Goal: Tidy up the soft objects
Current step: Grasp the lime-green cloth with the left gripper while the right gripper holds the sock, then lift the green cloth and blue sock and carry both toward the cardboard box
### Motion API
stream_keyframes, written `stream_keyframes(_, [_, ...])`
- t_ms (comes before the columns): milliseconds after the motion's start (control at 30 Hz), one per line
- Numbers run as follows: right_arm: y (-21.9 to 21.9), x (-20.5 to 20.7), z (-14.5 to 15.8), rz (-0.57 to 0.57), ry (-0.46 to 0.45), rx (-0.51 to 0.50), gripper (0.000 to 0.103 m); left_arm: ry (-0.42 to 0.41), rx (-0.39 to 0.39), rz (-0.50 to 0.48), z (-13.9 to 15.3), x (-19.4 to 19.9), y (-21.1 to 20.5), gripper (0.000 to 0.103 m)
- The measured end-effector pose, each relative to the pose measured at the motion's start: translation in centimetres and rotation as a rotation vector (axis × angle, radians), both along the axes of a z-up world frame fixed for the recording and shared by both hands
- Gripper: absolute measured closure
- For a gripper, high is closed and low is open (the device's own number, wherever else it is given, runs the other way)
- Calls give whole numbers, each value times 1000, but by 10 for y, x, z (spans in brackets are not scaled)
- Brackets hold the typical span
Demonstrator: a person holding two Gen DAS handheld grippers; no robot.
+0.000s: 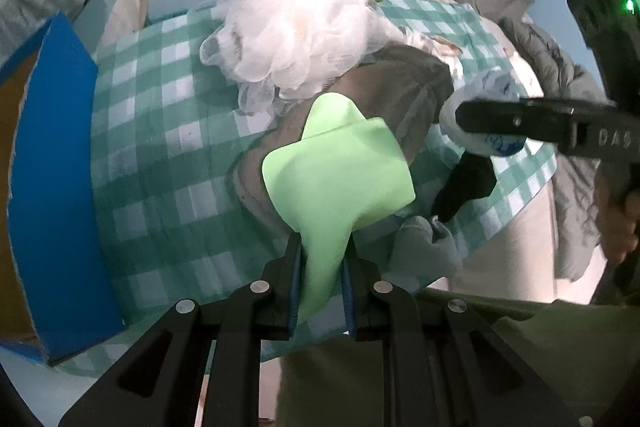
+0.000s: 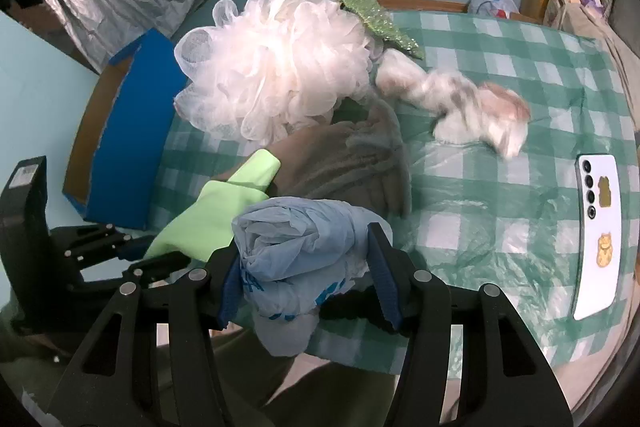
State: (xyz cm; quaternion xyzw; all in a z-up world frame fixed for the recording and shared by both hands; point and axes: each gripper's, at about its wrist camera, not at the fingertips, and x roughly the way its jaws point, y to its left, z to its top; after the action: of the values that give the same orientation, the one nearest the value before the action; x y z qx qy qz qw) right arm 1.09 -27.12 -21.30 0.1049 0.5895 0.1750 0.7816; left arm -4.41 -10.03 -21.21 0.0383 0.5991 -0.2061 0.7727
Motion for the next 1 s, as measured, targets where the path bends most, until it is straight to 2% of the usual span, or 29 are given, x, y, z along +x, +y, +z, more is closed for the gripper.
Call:
stream_keyframes(100, [3, 2, -2, 7, 2, -2, 47, 20, -32, 23, 1, 1, 6, 85])
stream_keyframes(267, [7, 4, -4, 11, 8, 0, 48, 19, -32, 54, 1, 5, 13, 87])
stream_keyframes(333, [8, 4, -3, 14, 2, -2, 47, 18, -26, 57, 1, 7, 16, 96])
stream_keyframes(633, [16, 5, 21, 43, -61, -19, 48, -54, -24, 62, 26, 10, 19, 99])
stream_keyframes(1000, [27, 10, 42, 53, -97, -31, 48, -142, -36, 84, 65, 20, 26, 99])
